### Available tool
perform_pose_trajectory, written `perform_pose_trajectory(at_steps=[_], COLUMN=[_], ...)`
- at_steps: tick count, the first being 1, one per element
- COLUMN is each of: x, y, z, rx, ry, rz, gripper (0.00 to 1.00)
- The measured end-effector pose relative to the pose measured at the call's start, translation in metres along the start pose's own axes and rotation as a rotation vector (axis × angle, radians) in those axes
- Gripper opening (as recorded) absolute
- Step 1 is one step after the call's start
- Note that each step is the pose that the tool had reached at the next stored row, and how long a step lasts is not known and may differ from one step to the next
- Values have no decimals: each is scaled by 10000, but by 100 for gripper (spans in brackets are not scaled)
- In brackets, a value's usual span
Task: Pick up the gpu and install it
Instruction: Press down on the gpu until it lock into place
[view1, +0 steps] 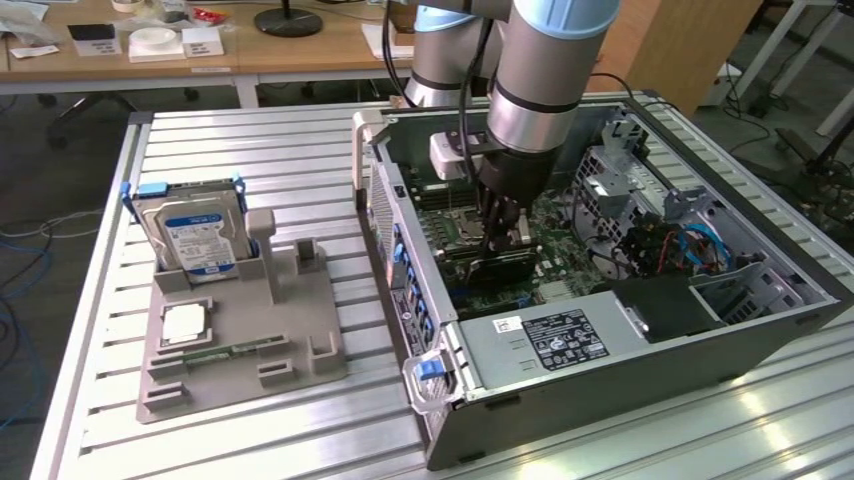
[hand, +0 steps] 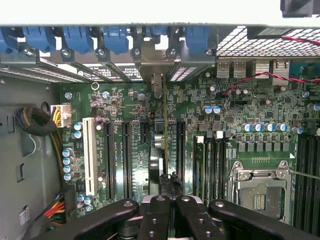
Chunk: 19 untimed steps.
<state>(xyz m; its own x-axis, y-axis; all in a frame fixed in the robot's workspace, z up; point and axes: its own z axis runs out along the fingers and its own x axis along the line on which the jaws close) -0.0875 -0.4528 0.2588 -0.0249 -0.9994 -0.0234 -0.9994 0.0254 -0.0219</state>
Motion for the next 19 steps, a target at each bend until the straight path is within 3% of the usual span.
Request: perform_pose_trajectory(at_steps=[10, 19], x=[-2, -4], y=[0, -4], z=[-15, -168], rx=[8, 2], ry=[-18, 17], rz=[2, 0], gripper=[11, 11])
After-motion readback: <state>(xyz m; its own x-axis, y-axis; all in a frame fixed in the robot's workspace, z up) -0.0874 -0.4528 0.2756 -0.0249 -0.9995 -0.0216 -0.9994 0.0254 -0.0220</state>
